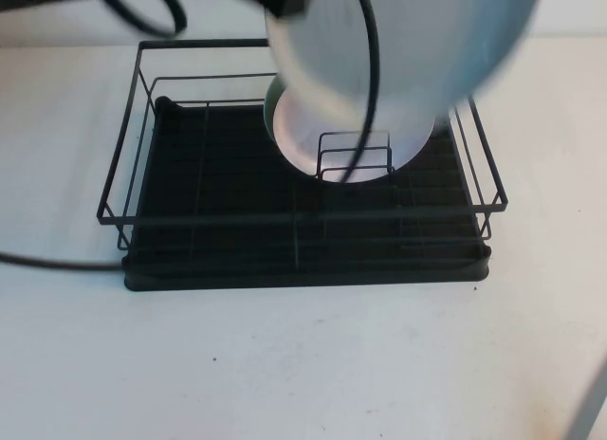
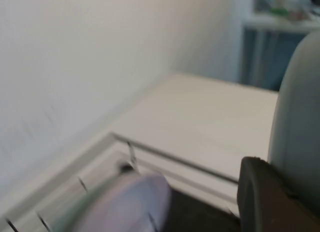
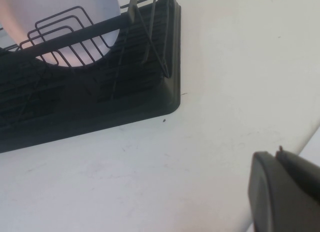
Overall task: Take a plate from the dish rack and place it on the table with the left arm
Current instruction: Place the plate from the table
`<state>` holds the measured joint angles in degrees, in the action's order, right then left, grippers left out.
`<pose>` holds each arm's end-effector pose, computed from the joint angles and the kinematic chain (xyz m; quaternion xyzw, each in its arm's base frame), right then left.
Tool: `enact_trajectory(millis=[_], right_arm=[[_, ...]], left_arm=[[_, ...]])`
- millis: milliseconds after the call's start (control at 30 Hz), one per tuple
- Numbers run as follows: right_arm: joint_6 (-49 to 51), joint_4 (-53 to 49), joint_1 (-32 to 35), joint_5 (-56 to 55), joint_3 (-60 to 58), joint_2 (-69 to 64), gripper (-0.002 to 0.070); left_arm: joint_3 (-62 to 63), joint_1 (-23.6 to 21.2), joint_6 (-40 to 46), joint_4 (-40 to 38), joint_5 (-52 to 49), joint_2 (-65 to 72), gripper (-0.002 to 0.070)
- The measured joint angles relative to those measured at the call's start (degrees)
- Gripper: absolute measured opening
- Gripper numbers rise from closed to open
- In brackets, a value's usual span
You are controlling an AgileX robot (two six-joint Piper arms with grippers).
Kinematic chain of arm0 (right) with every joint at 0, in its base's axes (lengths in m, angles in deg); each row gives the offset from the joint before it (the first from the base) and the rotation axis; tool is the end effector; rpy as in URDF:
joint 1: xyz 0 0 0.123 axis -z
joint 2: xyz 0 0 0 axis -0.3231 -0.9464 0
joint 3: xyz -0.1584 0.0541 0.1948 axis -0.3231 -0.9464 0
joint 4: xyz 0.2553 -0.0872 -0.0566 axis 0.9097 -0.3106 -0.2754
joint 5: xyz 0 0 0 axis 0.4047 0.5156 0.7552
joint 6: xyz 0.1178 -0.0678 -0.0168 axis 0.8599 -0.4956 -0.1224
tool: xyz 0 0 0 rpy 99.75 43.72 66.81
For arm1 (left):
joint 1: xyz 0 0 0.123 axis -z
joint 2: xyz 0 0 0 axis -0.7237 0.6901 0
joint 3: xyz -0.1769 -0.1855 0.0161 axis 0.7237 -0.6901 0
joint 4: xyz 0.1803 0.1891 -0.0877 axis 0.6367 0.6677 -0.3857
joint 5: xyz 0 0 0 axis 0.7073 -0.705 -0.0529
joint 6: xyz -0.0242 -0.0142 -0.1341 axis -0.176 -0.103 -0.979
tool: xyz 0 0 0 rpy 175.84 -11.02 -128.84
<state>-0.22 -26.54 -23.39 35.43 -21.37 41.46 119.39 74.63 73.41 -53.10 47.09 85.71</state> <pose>0.1467 0.0330 0.1618 0.0585 0.7921 0.1879 0.5778 0.3143 -0.2313 0.4285 0.4424 0.6236 -0.1868 0.6169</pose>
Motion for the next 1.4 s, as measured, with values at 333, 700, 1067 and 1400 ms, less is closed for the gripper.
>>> enact_trajectory(millis=[333,700,1067,1400], right_arm=[[0.0,0.0,0.0,0.0,0.0,0.0,-0.0018],[0.0,0.0,0.0,0.0,0.0,0.0,-0.0018],[0.0,0.0,0.0,0.0,0.0,0.0,-0.0018],[0.0,0.0,0.0,0.0,0.0,0.0,-0.0018]], left_arm=[[-10.4,0.0,-34.6,17.6,-27.1,-1.2,0.0049],[-42.7,-5.1,-24.1,-3.7,-10.8,-1.5,0.0049],[-46.9,-13.5,-5.0,-23.2,-6.9,5.4,0.0049],[-46.9,-13.6,2.0,-25.1,-6.2,15.8,0.0133]])
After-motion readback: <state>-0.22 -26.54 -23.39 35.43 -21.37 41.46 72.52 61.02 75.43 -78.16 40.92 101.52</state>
